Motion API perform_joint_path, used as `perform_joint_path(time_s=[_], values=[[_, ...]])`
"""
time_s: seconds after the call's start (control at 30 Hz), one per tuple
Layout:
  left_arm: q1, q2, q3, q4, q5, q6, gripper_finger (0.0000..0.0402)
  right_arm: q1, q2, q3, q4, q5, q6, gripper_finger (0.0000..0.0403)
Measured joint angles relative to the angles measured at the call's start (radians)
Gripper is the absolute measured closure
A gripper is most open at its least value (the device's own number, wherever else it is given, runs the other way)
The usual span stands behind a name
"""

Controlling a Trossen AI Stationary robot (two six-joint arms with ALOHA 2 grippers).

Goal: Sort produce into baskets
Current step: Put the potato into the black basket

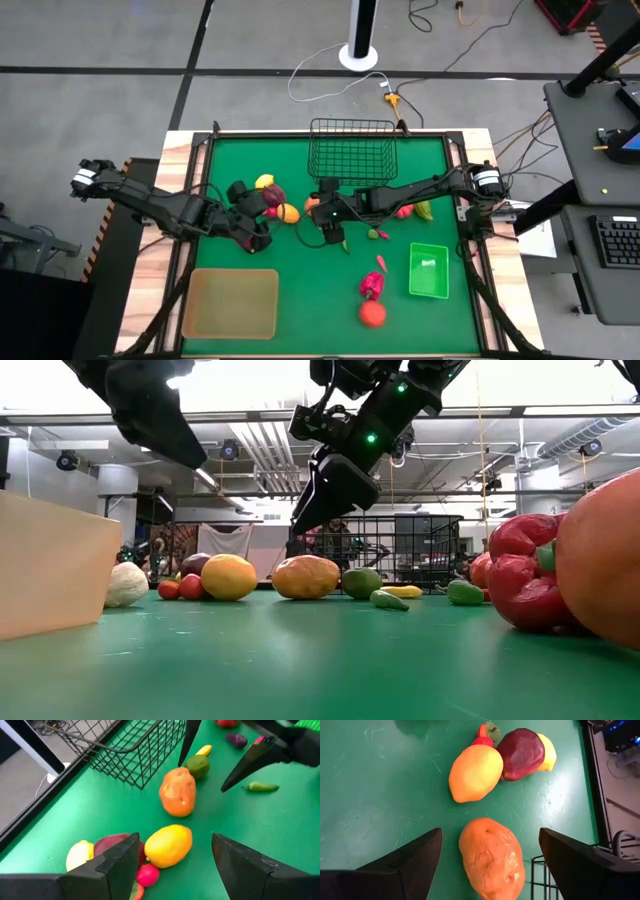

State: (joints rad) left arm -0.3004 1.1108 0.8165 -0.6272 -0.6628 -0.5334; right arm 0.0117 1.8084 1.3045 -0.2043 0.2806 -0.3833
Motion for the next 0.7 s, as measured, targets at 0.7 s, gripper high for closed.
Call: perform_joint_path(time_s=[0.7], values=[[0.0,0.0,0.0,0.005,-0.087,0.04,0.0171,-0.034,0.147,0.111,-0.084,0.067,-0.011,0.0081]])
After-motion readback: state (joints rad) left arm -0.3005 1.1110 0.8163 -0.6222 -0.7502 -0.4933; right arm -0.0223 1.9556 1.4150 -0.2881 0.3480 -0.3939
